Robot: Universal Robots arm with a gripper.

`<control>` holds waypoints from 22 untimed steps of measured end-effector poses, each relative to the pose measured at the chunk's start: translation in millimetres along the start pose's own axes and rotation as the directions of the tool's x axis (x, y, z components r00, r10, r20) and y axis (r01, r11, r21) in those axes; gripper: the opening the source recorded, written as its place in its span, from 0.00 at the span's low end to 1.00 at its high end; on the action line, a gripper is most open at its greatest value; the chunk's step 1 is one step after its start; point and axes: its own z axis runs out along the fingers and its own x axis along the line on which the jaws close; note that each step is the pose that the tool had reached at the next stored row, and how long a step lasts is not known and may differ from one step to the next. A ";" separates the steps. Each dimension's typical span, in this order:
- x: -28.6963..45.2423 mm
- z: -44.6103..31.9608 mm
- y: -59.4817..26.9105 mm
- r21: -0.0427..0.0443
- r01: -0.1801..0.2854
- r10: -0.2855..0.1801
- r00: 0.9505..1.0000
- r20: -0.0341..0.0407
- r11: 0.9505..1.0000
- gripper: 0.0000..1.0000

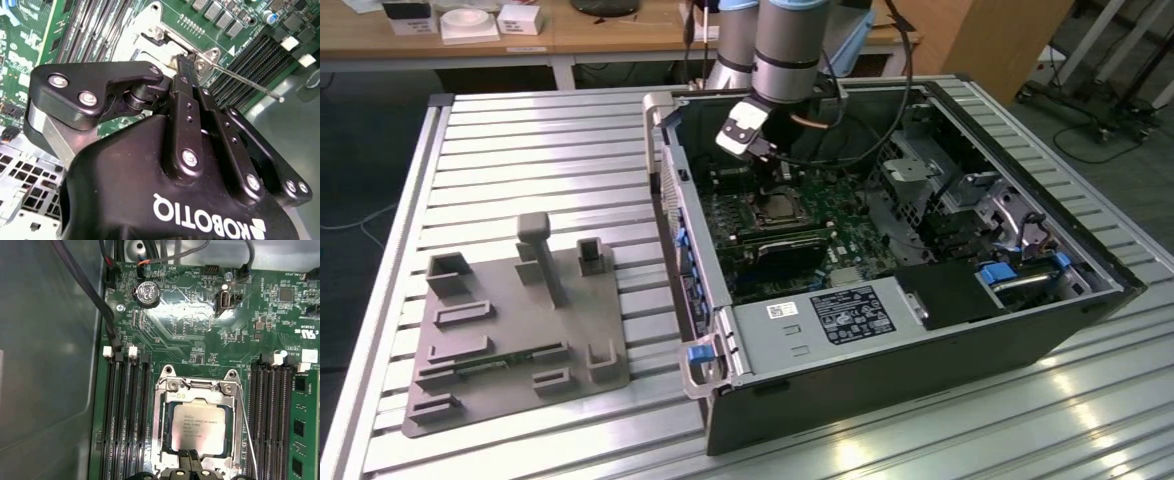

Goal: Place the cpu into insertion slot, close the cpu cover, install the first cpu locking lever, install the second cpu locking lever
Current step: 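Close the cpu cover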

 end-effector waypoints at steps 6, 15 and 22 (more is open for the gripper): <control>0.2 3.6 -0.8 0.000 0.006 -0.006 1.000 0.000 1.000 0.10; -0.1 -2.0 0.8 0.000 0.007 -0.007 1.000 0.000 1.000 0.10; -1.7 -1.9 26.4 0.004 0.007 -0.007 1.000 0.000 1.000 0.10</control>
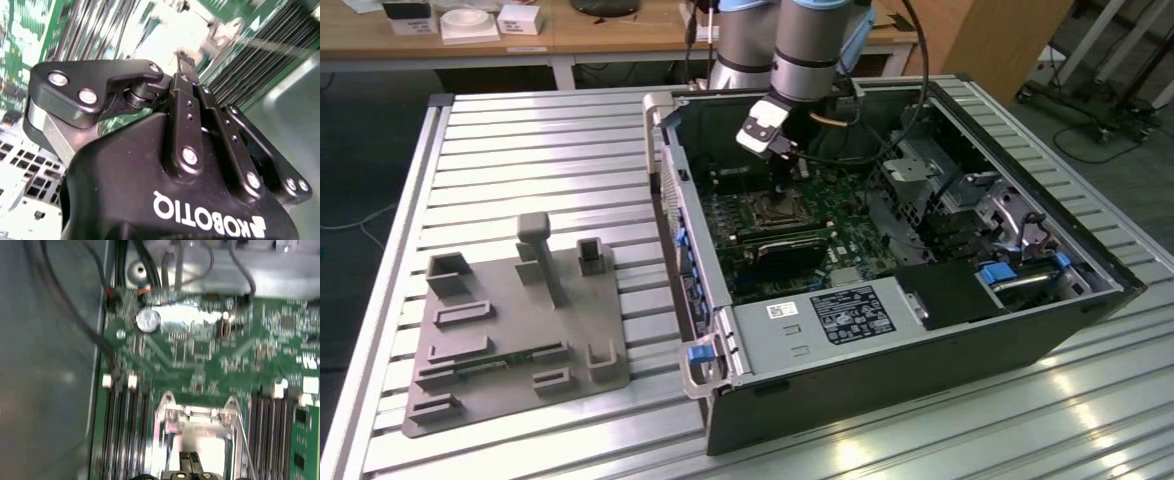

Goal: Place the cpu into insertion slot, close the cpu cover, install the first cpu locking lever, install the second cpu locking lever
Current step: 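Close the cpu cover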

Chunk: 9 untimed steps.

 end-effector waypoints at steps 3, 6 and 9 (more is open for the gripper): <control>-3.2 0.1 0.2 0.000 0.000 0.000 1.000 0.000 1.000 0.10; -5.9 0.3 0.0 0.000 0.000 0.000 1.000 0.000 1.000 0.10; -6.3 0.3 0.0 0.000 0.000 0.000 1.000 0.000 1.000 0.10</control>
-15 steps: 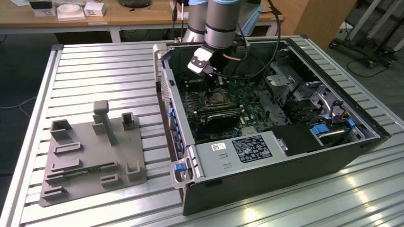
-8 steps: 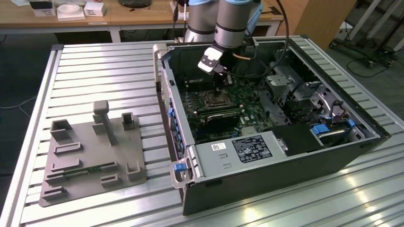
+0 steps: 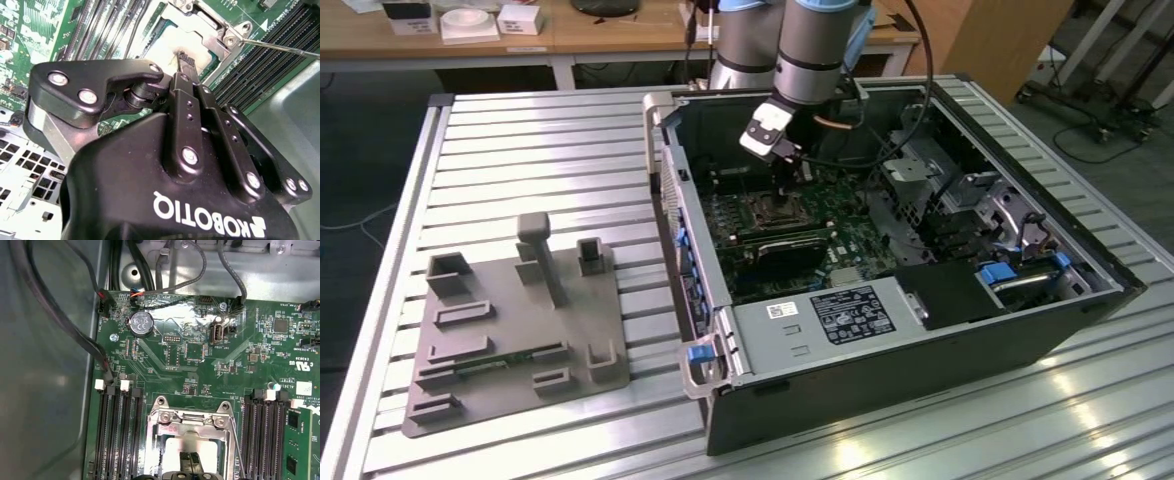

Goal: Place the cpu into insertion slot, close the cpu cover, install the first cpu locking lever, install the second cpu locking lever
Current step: 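Close the cpu cover, then install the first cpu locking lever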

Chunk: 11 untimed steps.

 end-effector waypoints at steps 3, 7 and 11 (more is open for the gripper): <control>-0.5 0.0 0.0 0.000 0.000 0.000 1.000 0.000 1.000 0.10; -1.5 0.1 -0.1 0.000 0.000 0.000 1.000 0.000 1.000 0.10; -1.7 0.1 -0.1 0.000 0.000 0.000 1.000 0.000 1.000 0.10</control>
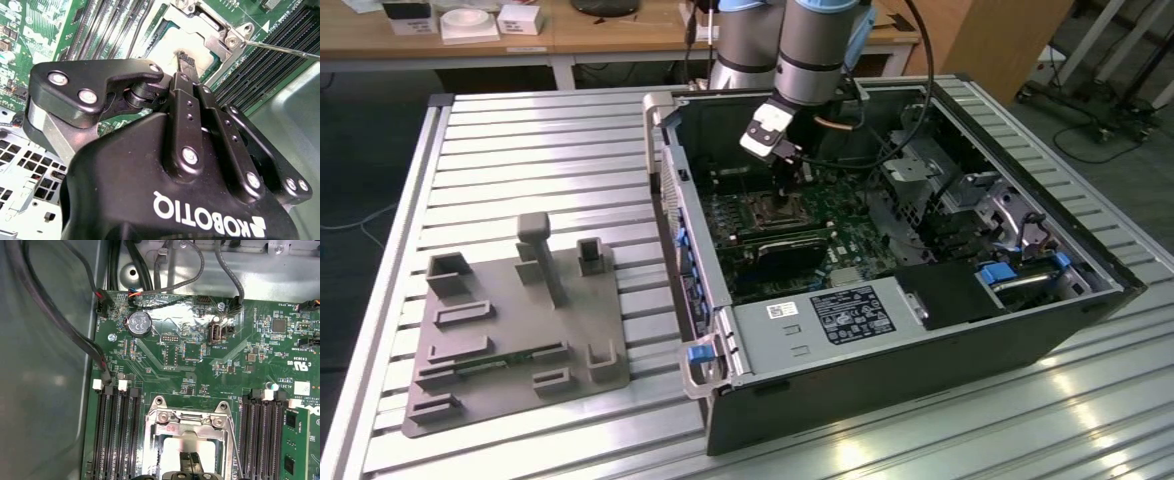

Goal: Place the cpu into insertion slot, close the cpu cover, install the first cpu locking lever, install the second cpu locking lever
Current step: 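Install the first cpu locking lever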

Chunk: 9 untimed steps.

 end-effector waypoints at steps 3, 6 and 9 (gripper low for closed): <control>-0.2 0.0 0.0 0.000 0.000 0.000 1.000 0.000 1.000 0.10; -0.2 -0.2 0.0 0.000 0.001 -0.001 1.000 0.000 1.000 0.10; -0.4 -5.0 0.1 0.000 0.003 -0.003 1.000 0.000 1.000 0.10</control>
